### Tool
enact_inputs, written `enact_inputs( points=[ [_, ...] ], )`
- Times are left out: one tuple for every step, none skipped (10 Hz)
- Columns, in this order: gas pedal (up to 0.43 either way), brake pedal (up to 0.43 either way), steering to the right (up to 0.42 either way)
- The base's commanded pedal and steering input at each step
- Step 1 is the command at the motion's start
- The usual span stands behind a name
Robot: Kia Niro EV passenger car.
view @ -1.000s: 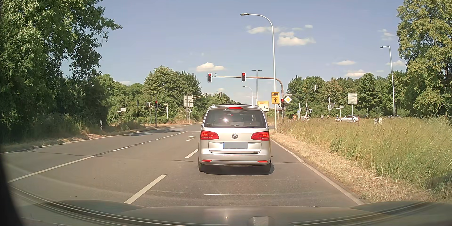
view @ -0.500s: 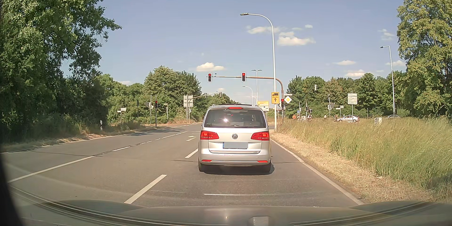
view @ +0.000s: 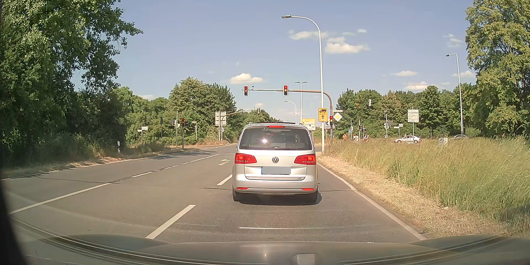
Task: Follow the waypoints while adhering to traffic rules and regulations
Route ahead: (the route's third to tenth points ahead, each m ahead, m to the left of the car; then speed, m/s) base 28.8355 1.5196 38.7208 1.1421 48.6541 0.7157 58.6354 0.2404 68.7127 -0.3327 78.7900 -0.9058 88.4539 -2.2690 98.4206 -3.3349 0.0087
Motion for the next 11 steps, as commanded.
enact_inputs(
  points=[
    [0.000, 0.378, 0.001],
    [0.000, 0.384, 0.001],
    [0.000, 0.402, 0.000],
    [0.000, 0.421, 0.001],
    [0.000, 0.433, 0.000],
    [0.000, 0.433, 0.001],
    [0.000, 0.439, 0.001],
    [0.000, 0.457, 0.001],
    [0.000, 0.457, 0.001],
    [0.000, 0.451, 0.000],
    [0.000, 0.439, 0.001]
  ],
)
